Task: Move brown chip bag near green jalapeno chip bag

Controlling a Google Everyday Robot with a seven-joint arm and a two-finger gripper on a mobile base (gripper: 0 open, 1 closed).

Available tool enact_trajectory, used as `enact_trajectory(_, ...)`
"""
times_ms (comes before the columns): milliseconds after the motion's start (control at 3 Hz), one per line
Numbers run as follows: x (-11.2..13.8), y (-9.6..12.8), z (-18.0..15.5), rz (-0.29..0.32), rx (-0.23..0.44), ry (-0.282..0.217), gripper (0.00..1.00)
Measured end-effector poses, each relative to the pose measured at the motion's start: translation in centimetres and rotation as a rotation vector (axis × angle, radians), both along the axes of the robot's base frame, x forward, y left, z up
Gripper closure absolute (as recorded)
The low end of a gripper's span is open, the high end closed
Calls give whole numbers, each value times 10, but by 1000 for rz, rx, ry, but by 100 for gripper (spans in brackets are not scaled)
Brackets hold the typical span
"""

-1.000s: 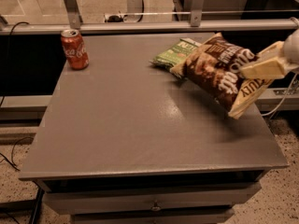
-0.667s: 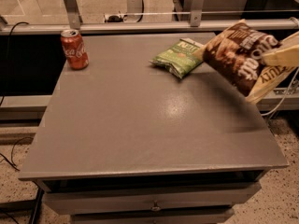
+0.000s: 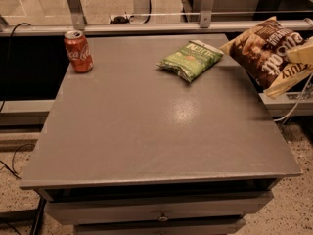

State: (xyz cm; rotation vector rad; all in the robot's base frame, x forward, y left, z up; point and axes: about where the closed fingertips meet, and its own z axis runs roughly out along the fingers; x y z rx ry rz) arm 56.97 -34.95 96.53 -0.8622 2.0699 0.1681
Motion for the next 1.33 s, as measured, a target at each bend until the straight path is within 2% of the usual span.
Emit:
enact_trajectory(333, 31, -9, -14, -61, 20, -6, 100)
enact_trajectory(667, 64, -2, -32, -84, 47, 3, 100)
enact_trajectory(1333, 128, 60, -78, -13, 125, 61, 100)
